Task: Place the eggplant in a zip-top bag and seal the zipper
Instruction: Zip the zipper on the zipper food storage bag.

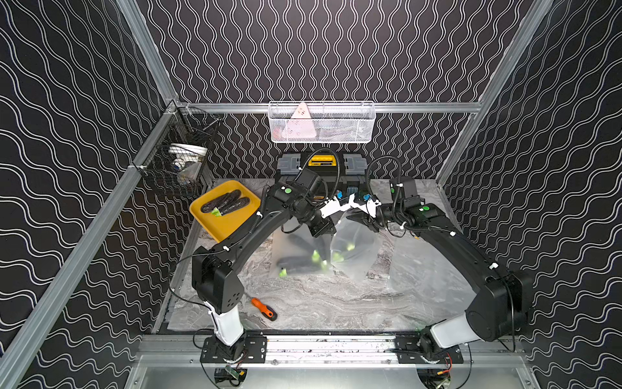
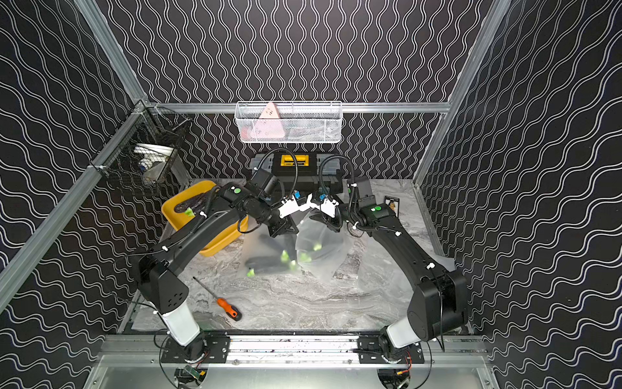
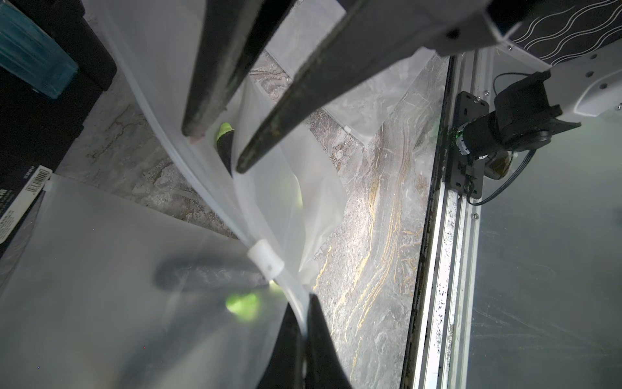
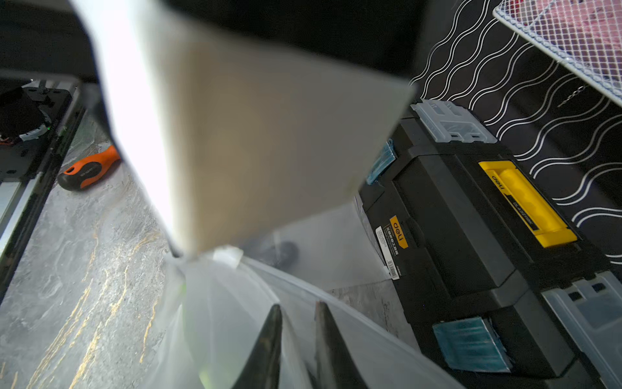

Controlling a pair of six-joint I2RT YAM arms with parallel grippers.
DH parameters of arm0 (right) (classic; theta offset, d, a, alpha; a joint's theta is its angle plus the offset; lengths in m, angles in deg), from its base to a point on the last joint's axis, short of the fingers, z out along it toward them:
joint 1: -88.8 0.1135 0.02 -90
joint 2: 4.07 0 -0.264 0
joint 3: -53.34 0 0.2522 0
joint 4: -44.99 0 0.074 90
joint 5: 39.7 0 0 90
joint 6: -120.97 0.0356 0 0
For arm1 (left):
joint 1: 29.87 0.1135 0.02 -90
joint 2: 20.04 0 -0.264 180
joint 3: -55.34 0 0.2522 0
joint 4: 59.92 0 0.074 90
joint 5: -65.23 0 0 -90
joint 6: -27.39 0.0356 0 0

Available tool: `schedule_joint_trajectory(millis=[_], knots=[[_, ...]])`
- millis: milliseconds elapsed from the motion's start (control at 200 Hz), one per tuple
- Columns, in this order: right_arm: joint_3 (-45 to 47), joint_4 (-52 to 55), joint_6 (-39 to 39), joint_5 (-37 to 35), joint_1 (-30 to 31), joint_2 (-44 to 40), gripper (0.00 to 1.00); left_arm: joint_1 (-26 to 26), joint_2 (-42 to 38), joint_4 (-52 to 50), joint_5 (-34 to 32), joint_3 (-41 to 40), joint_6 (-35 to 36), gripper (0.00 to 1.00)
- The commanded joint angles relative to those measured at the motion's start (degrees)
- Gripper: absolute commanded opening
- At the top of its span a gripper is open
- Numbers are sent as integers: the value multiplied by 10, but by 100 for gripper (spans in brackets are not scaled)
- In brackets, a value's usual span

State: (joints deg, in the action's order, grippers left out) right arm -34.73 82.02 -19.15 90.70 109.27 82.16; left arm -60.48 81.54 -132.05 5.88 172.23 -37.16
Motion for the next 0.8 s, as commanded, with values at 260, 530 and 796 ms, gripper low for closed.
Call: schedule_joint_trajectory(millis=[260,530,796], knots=[[27,16,23,-47,1,-31,0,-2,-7,36,18,-7,4,0],[55,-7,71,-60,1,-59,0,-1,-10,51,6,-14,-18,6],[52,-6,154,-97,5,-64,0,-1,-30,141,-44,-74,-101,35]])
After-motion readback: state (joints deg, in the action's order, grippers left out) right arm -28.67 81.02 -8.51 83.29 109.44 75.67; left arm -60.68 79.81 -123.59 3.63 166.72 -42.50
